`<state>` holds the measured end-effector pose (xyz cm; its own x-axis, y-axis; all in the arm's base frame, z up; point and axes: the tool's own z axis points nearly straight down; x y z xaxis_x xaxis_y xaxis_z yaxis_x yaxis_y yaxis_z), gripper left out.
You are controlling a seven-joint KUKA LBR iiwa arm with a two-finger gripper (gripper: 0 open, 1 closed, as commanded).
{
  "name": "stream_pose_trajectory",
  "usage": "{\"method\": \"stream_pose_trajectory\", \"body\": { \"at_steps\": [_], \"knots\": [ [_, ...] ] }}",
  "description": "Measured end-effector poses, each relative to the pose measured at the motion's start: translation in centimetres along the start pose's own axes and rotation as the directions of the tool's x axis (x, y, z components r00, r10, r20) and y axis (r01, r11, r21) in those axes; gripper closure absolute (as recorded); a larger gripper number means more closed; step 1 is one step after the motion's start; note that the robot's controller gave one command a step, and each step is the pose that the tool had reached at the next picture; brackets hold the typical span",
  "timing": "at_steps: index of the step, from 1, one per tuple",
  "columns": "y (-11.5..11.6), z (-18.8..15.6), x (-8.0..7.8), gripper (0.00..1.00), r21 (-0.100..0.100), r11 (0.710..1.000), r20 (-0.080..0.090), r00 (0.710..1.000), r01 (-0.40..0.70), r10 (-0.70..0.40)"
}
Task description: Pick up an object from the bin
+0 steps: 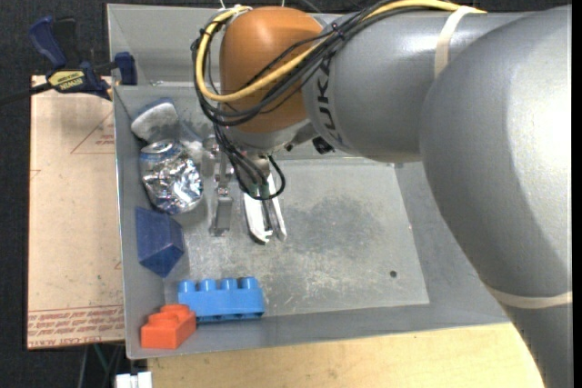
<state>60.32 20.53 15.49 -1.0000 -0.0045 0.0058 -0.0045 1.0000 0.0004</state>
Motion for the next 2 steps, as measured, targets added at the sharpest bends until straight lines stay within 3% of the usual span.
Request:
{"method": "stream_pose_trajectory", "body": {
  "at_steps": [1,2],
  "knots": [
    [-0.1,-0.5,-0.2,0.0,-0.001,1.0,0.007,1.0,-0.005,0.005],
    [3.2,7.3,-4.3,0.0,0.041,0.973,-0.017,0.974,-0.226,0.226]
  ]
}}
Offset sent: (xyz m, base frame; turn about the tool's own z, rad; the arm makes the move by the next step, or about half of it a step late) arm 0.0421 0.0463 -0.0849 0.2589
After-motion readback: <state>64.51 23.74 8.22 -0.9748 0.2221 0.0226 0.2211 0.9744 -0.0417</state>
